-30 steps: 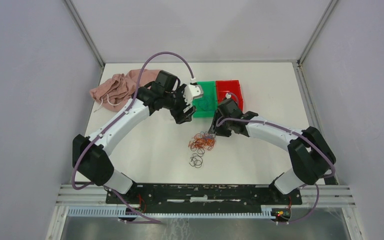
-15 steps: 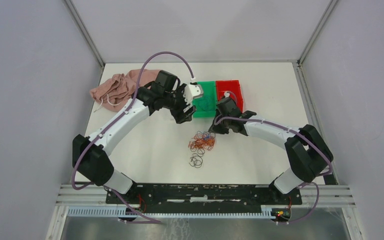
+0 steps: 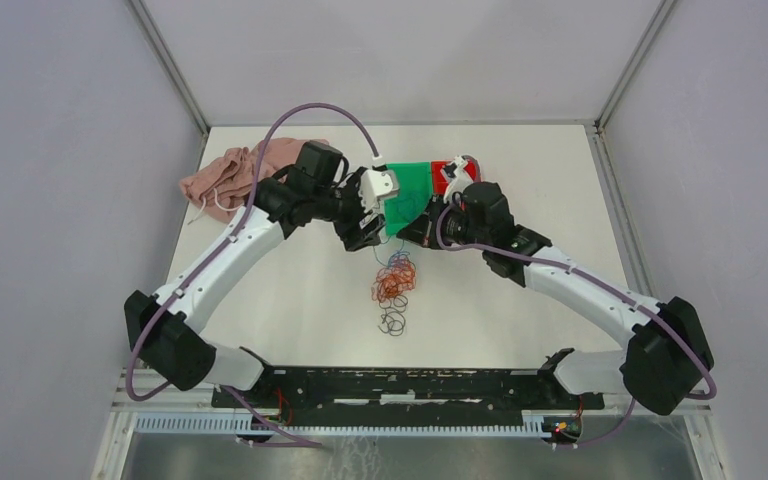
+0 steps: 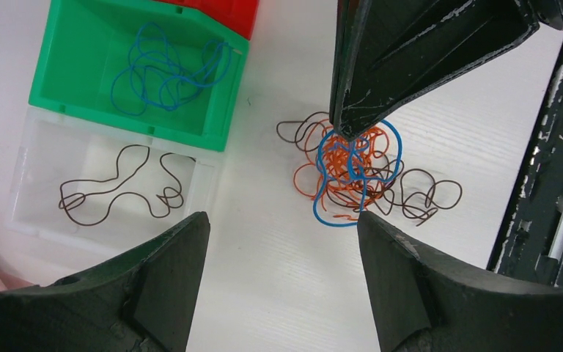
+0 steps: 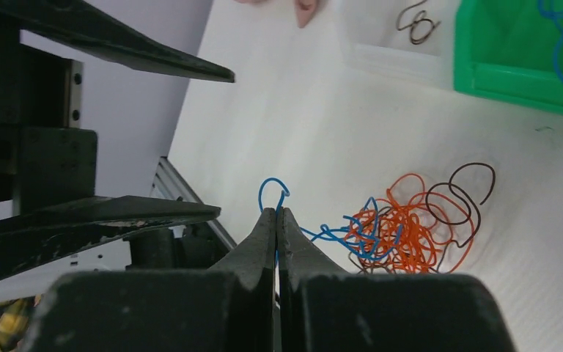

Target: Untangle the cables

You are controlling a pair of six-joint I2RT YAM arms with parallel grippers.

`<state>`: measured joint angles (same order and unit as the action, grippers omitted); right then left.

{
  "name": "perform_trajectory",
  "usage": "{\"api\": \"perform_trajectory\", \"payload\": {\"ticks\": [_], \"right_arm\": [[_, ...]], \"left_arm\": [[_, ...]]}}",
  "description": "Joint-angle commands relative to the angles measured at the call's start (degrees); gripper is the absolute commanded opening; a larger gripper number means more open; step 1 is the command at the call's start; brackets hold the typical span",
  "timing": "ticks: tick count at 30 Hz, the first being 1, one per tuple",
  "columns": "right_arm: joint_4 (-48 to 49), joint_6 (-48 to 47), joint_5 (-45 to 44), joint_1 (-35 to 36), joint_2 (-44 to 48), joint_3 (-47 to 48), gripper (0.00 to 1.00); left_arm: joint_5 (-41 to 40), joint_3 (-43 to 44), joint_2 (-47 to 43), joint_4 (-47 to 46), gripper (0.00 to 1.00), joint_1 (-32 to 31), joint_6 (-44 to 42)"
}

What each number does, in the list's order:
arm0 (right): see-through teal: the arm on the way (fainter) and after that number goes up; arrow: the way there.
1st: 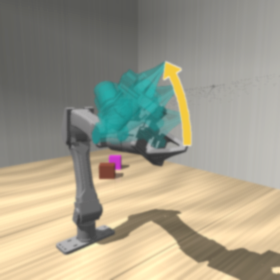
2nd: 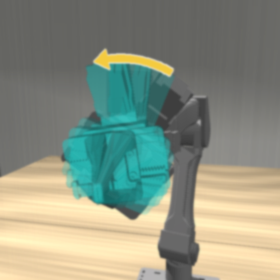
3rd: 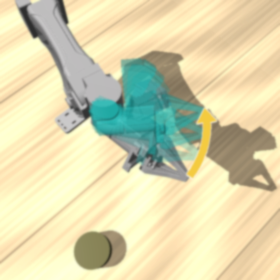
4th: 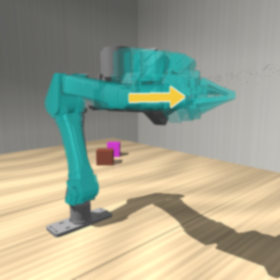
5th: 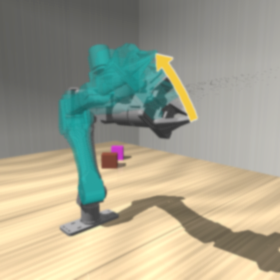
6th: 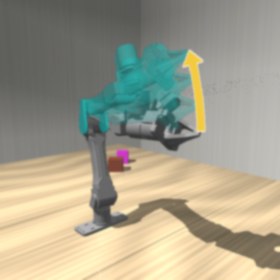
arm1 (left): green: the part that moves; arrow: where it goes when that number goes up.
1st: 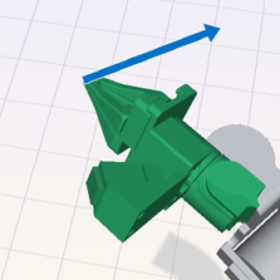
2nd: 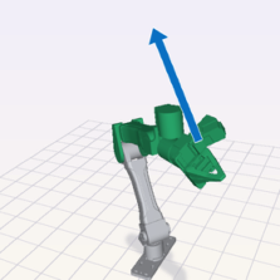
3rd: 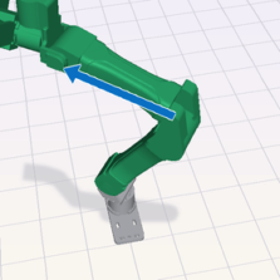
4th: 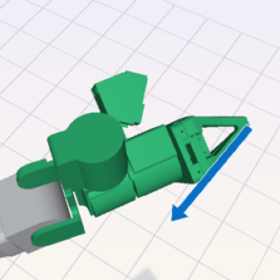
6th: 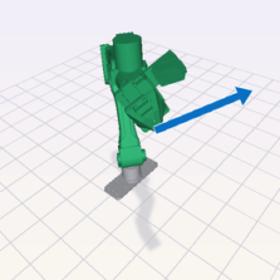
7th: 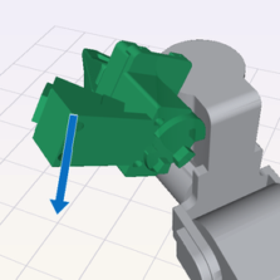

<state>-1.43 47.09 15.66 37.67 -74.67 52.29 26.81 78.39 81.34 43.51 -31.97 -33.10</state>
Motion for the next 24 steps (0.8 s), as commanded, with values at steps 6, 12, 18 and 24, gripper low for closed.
{"api": "perform_trajectory", "payload": {"ticks": [6,12,18,24], "right_arm": [[11.82,1.89,8.11,0.61,4.93,-1.47,0.00],[13.10,2.63,9.91,1.29,6.12,-0.79,0.00],[13.97,2.81,10.95,2.28,6.83,-0.64,0.00],[14.37,2.94,11.57,2.84,7.06,-0.45,0.00]], "left_arm": [[11.45,-1.05,-4.24,3.95,0.81,-0.03,1.18],[9.88,-4.97,-6.33,-1.67,0.79,-0.56,6.46],[5.30,-6.40,-6.67,-8.23,0.71,-0.55,11.85],[6.94,-6.28,-6.28,-8.22,0.39,-0.56,12.64]]}}
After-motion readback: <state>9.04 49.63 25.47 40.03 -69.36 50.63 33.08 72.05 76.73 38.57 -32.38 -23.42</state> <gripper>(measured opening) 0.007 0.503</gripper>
